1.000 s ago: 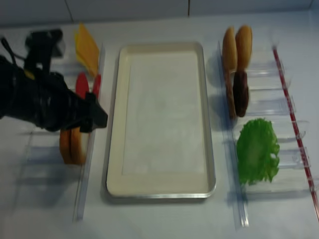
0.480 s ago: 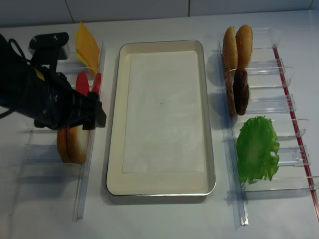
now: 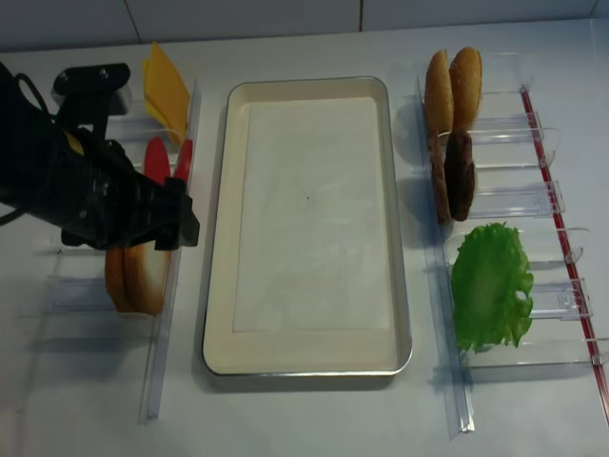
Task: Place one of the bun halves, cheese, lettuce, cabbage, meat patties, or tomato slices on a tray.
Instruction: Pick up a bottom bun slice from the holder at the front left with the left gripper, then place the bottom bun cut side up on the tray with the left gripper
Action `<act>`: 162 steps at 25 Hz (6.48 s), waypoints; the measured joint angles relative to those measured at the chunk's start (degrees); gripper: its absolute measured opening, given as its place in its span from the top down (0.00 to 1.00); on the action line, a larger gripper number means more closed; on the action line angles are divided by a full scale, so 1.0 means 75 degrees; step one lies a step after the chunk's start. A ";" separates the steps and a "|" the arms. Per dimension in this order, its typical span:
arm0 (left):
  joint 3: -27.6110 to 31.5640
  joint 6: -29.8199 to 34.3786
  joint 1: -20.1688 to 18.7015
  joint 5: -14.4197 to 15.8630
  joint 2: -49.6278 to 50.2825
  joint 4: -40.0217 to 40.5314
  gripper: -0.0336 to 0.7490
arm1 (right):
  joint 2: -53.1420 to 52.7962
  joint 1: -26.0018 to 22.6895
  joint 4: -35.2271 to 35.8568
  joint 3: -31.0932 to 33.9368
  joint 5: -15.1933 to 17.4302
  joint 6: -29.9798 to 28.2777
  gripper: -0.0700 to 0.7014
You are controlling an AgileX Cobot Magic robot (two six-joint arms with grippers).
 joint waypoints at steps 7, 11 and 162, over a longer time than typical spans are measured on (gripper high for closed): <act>-0.0418 0.0000 -0.0168 0.0349 0.0065 -0.0065 0.11 | 0.0000 0.0000 0.0000 0.0000 0.0000 0.0000 0.39; -0.0424 -0.0089 -0.0171 0.0498 0.0065 0.0123 0.11 | 0.0000 0.0000 0.0000 0.0000 0.0000 0.0000 0.39; 0.0398 0.4026 -0.1488 -0.1664 0.0869 -0.7204 0.76 | 0.0000 0.0000 0.0000 0.0000 0.0000 0.0000 0.39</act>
